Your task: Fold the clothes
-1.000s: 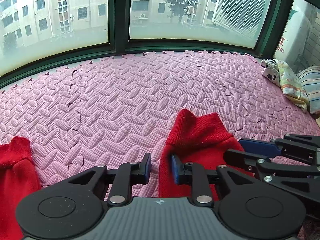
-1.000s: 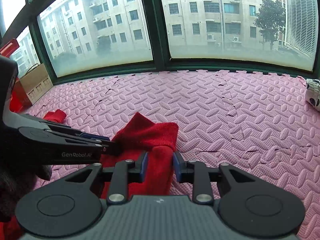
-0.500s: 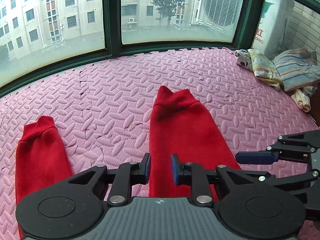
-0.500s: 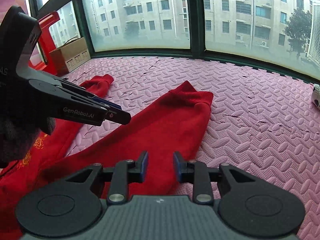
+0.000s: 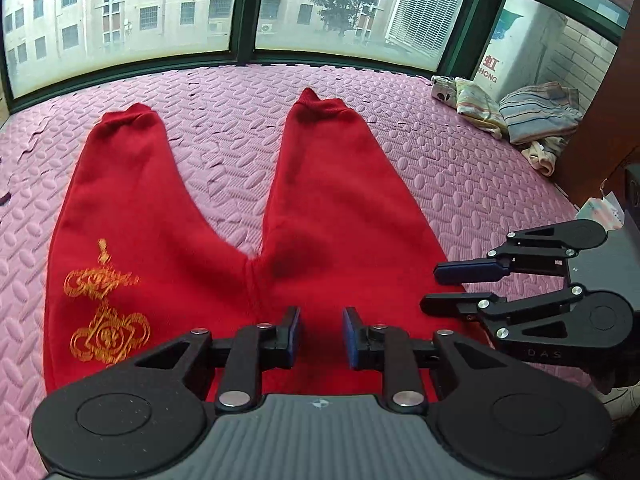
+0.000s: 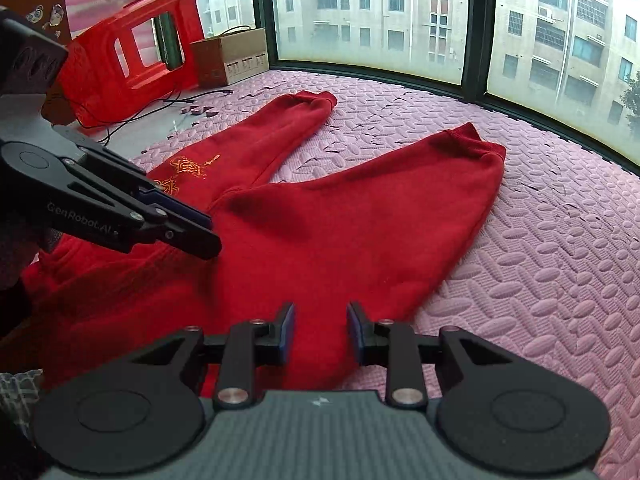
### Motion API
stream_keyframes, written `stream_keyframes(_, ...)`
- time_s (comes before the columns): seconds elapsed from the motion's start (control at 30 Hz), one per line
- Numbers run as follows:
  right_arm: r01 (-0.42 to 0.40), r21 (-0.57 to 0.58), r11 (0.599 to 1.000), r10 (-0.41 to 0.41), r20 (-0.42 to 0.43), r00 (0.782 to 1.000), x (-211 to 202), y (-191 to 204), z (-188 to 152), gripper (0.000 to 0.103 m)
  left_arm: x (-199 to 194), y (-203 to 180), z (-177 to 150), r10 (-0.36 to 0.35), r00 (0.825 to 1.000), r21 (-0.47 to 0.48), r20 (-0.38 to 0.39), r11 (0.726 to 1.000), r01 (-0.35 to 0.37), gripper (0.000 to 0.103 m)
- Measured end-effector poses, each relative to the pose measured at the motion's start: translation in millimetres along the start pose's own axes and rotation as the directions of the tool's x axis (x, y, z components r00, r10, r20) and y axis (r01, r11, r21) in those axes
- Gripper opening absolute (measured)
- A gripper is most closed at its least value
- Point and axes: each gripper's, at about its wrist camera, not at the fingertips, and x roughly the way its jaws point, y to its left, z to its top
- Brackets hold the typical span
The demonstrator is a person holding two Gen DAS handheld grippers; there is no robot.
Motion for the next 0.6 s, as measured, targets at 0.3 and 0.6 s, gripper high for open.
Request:
stream_keyframes(0.3,0.008,0.000,1.000,-0.008,0.030,1.000,9,33,-2,0.030,-48,38,-57,0.076,0.996,-0.197,0.038,0.978,-0.067,0.025)
stream_keyframes(0.6,0.025,-0.008,1.000,-0.025,-0.007,1.000,14,45,6,0.035,-83,63,-80,0.118,0.988,-0.319,0.098,0.944,-0.082,0.024)
